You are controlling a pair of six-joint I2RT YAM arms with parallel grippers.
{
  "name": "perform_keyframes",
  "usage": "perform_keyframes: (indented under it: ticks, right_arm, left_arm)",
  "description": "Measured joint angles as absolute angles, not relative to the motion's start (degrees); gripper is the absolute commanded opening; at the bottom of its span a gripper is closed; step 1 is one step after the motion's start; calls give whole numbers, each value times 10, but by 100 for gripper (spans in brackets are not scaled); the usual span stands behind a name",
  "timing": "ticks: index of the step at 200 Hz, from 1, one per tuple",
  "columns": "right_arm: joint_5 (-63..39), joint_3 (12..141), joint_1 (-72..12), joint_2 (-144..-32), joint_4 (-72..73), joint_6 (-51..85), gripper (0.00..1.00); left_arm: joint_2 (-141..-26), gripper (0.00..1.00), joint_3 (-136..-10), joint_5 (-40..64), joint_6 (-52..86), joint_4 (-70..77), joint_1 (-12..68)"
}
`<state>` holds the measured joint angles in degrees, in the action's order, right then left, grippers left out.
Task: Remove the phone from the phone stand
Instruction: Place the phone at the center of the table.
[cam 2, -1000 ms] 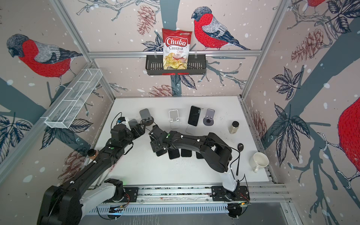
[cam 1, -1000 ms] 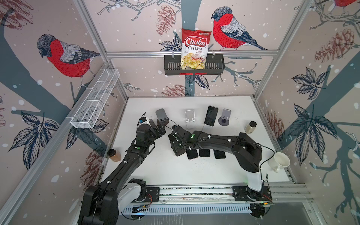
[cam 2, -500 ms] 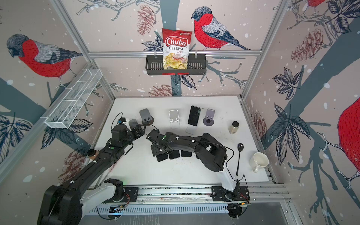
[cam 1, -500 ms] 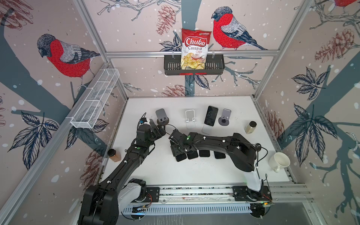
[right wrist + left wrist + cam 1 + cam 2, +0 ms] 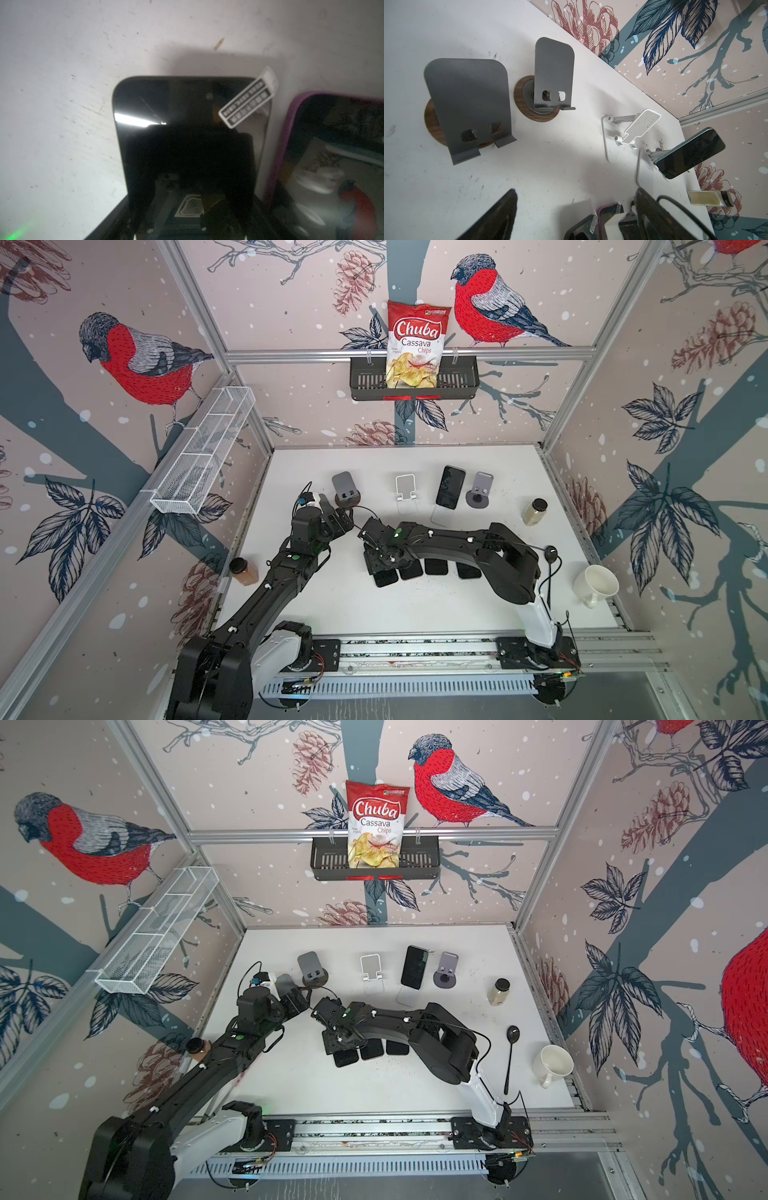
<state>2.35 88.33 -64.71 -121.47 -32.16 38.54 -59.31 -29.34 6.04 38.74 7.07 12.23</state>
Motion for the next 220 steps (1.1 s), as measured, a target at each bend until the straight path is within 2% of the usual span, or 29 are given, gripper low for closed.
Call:
perform_keyframes:
  ticks: [68, 126, 220]
  right_arm:
    - [50, 914, -651, -1238, -343, 389, 71]
    - [77, 926, -659, -1249, -350, 389, 72]
    - [98, 937, -665, -1258, -360, 374, 81]
  left_arm:
    - [-595, 88, -288, 60, 387, 75, 122]
    - [-597, 88, -282, 63, 387, 86, 122]
    - [-595, 88, -277, 86, 385, 100, 122]
